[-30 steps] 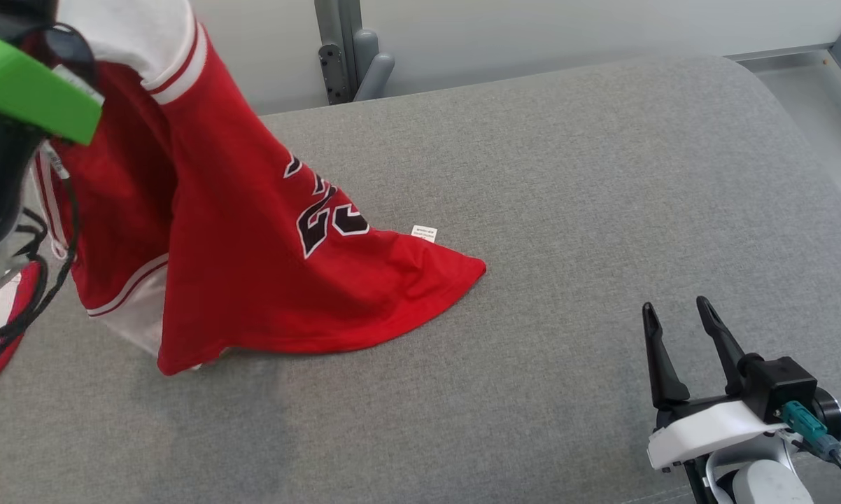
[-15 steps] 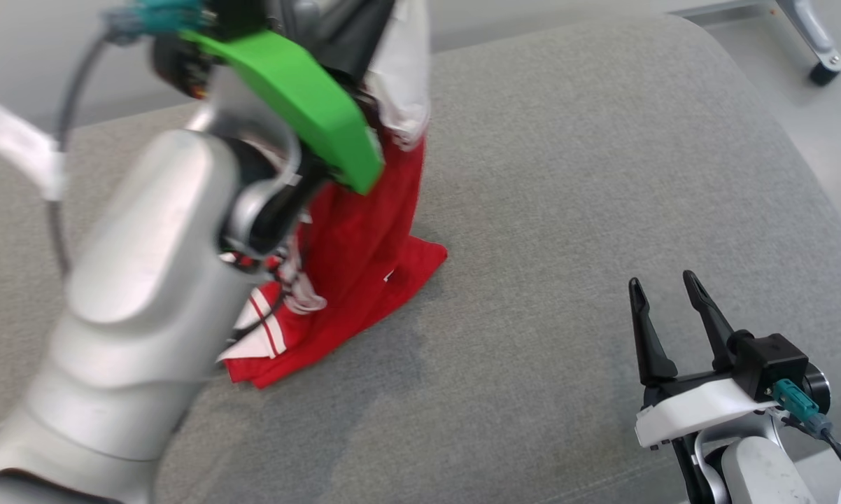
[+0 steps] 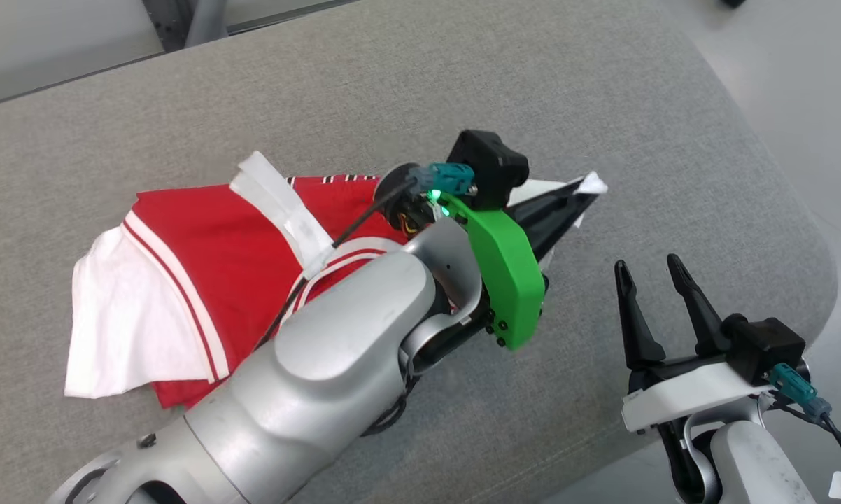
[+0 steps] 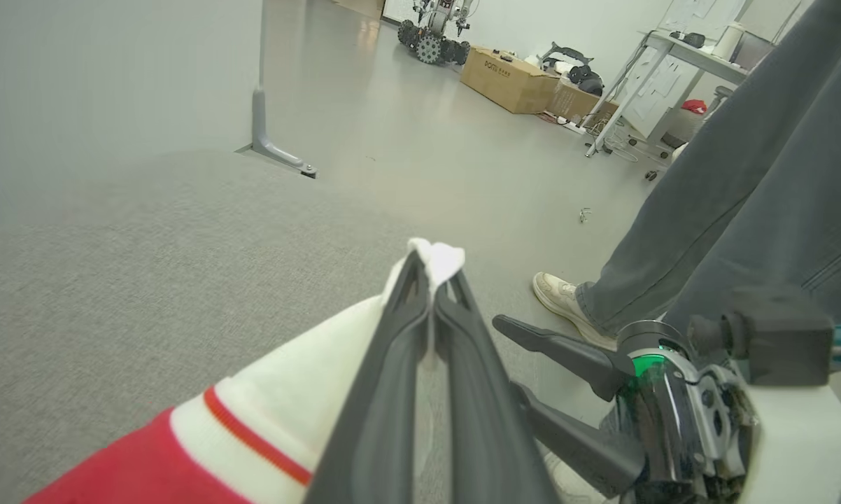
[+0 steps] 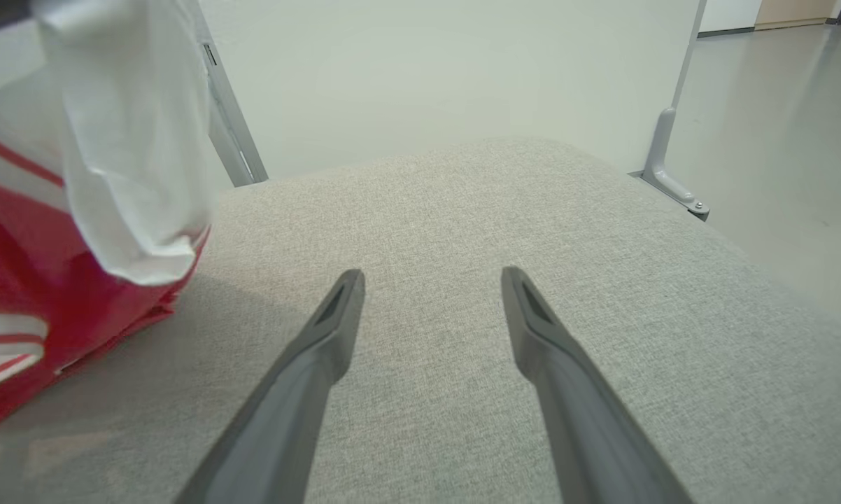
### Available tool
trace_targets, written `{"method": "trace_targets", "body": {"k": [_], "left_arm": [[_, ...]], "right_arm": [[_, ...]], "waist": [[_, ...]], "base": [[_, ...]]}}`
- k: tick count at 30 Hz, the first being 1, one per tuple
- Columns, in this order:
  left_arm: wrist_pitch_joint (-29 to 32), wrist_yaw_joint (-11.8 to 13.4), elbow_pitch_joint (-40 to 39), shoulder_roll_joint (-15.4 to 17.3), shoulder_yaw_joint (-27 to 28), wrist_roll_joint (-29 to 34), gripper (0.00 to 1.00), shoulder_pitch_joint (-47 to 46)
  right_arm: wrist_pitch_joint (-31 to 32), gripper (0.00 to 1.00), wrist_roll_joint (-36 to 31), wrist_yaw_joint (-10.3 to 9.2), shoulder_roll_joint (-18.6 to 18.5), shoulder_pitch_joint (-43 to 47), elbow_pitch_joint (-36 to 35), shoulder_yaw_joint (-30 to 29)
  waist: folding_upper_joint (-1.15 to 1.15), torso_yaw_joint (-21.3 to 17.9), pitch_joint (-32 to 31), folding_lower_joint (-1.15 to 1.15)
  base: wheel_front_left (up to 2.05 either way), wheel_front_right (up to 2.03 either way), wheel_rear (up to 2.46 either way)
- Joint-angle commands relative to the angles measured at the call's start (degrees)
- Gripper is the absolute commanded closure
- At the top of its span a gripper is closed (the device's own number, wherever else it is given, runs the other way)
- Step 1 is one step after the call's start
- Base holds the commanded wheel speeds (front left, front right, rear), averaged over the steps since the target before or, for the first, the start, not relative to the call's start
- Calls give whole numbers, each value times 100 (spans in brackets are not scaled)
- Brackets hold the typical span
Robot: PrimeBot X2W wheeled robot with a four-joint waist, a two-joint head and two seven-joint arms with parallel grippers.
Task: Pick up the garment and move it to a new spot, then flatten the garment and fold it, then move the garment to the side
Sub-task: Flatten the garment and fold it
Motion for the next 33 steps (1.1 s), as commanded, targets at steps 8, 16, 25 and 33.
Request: {"method": "trace_targets", "body": {"k": [8, 16, 25, 33], "left_arm": [[-521, 171, 533, 17, -949, -157, 0, 31], [-897, 454, 300, 16, -1220, -527, 0, 224], [-1759, 1049, -102, 458, -950, -474, 0, 1021], [-2090, 1803, -791, 1290, -543, -72, 0, 2026]], "right_arm": [[-18, 0, 181, -4, -4, -106, 0, -7], [-18, 0, 84, -4, -6, -41, 21, -157], [-18, 0, -174, -4, -9, 235, -35, -400], [-18, 0, -433, -4, -10, 541, -79, -586]], "waist": [[0, -367, 418, 0], [0, -100, 274, 0], [0, 365, -161, 0], [0, 798, -569, 0]], "base": [[0, 0, 0], [0, 0, 0], [0, 0, 0], [0, 0, 0]]}}
